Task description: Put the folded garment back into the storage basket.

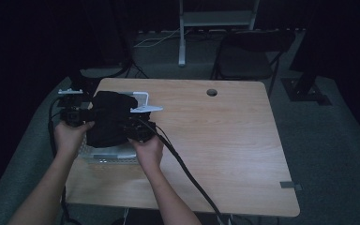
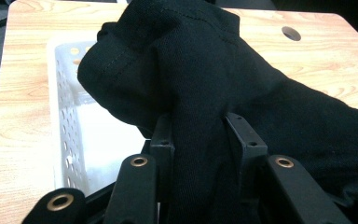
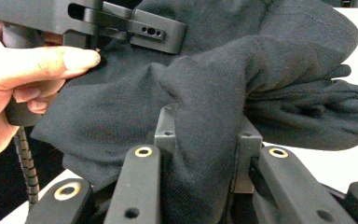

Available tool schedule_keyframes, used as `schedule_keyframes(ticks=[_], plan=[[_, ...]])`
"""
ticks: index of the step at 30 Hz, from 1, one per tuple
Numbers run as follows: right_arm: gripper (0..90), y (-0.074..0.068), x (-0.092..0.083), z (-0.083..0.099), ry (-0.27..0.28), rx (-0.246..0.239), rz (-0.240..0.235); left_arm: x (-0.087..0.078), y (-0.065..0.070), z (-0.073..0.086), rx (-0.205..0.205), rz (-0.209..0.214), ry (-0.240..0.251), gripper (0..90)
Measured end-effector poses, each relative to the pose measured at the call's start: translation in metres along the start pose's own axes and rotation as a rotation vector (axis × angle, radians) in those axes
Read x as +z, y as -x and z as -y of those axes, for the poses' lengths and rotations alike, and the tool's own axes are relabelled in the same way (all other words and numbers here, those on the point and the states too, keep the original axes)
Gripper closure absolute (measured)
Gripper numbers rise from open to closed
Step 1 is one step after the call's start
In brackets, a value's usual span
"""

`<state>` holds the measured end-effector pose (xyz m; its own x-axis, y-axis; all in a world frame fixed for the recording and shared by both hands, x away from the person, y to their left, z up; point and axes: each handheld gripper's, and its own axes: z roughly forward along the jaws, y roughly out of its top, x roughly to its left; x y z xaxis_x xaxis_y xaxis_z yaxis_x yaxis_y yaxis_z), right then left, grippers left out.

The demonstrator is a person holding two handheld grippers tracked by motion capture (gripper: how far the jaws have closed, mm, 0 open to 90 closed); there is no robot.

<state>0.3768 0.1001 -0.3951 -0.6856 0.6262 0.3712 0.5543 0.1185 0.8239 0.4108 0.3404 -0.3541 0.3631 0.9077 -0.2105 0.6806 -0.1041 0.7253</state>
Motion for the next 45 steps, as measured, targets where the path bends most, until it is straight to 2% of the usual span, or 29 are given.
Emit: schedule_keyframes(ticks=[12,20,23,29,33,39,45], plan=[[70.8,0.001,0.007,0.003,-0.027,-0.010,0.011,0.006,-0.003,0.005,0.002,-0.019,-0.017,68.1],[70.8,0.003,0.012,0.006,-0.052,0.007,0.020,0.014,-0.006,0.010,-0.005,-0.029,-0.037,68.1],[70.8,0.004,0.014,0.007,-0.065,0.013,0.028,0.017,-0.004,0.010,0.015,-0.044,-0.052,68.1],[70.8,0.005,0.016,0.008,-0.075,0.003,0.047,0.023,-0.003,0.010,0.020,-0.050,-0.065,68.1],[70.7,0.008,0.018,0.009,-0.097,0.003,0.048,0.027,-0.002,0.012,0.031,-0.069,-0.086,68.0],[70.7,0.010,0.023,0.012,-0.121,-0.004,0.061,0.035,-0.008,0.019,-0.011,-0.050,-0.095,68.0],[70.6,0.012,0.026,0.013,-0.127,-0.001,0.062,0.038,-0.010,0.020,-0.012,-0.049,-0.103,67.9]])
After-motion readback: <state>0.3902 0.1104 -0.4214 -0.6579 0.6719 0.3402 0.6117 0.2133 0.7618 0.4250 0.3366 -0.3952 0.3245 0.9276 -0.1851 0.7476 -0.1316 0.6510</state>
